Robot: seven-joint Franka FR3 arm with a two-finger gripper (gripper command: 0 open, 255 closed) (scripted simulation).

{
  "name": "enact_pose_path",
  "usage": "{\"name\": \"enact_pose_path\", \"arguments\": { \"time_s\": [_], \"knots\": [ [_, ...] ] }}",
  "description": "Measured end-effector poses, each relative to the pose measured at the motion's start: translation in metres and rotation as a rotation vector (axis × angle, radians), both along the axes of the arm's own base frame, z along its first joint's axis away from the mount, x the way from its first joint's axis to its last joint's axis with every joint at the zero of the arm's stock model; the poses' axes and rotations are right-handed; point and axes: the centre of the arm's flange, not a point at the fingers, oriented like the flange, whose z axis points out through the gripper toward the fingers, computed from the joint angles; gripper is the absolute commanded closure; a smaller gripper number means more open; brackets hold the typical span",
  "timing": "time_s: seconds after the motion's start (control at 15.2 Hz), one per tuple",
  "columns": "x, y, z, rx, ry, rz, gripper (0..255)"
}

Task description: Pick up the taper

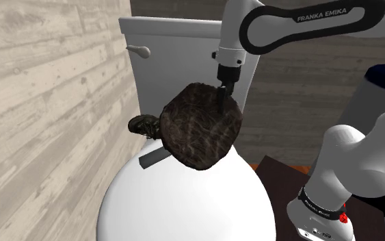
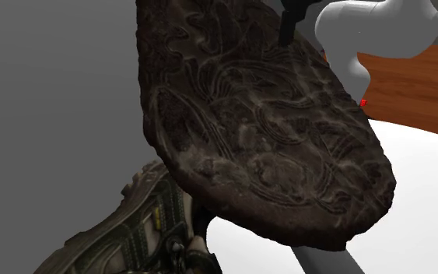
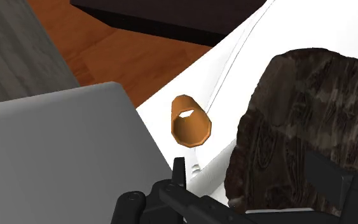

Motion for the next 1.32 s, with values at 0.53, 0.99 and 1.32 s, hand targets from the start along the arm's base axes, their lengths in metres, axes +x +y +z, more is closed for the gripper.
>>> {"name": "enact_pose_path", "arguments": {
  "time_s": [0.53,0.99,1.32],
  "knots": [
    [0.054,0.082,-0.014,-0.014,0.012,0.241,0],
    [0.089,0.176,-0.027,-0.025,0.018,0.467,0],
    [0.101,0.237,-0.037,-0.034,0.025,0.629,0]
  ]
}}
